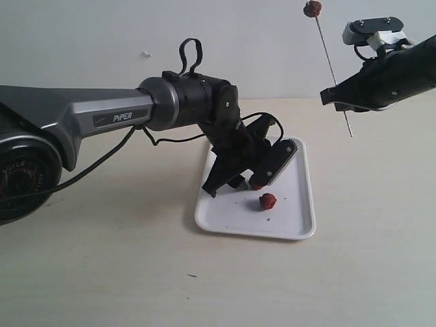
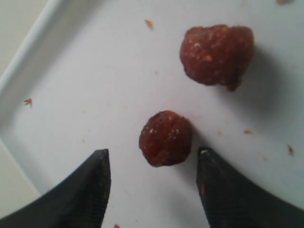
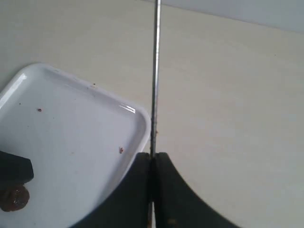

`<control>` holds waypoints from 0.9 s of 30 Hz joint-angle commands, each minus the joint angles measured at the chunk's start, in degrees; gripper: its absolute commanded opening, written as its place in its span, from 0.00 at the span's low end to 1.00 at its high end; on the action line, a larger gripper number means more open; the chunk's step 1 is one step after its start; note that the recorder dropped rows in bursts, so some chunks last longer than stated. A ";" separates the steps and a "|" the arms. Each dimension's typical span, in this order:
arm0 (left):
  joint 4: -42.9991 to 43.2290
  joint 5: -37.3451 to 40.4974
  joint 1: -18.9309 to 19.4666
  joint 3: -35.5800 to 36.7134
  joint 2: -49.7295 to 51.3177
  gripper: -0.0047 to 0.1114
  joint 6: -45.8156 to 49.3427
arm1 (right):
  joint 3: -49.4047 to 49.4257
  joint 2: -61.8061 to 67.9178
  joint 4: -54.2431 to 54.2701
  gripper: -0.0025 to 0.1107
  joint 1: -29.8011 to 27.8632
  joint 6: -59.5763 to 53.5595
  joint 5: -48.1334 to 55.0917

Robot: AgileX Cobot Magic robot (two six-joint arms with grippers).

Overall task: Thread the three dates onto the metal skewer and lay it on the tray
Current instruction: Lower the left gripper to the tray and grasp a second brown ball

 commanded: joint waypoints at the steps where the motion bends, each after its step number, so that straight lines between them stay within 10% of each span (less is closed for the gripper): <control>1: -0.20 3.06 -1.14 0.61 1.36 0.52 -0.02 | -0.33 -0.33 0.51 0.02 -0.22 -0.65 -0.35; 27: -0.20 2.95 -1.27 0.61 1.36 0.32 -0.30 | -0.33 -0.33 0.52 0.02 -0.22 -0.72 -0.46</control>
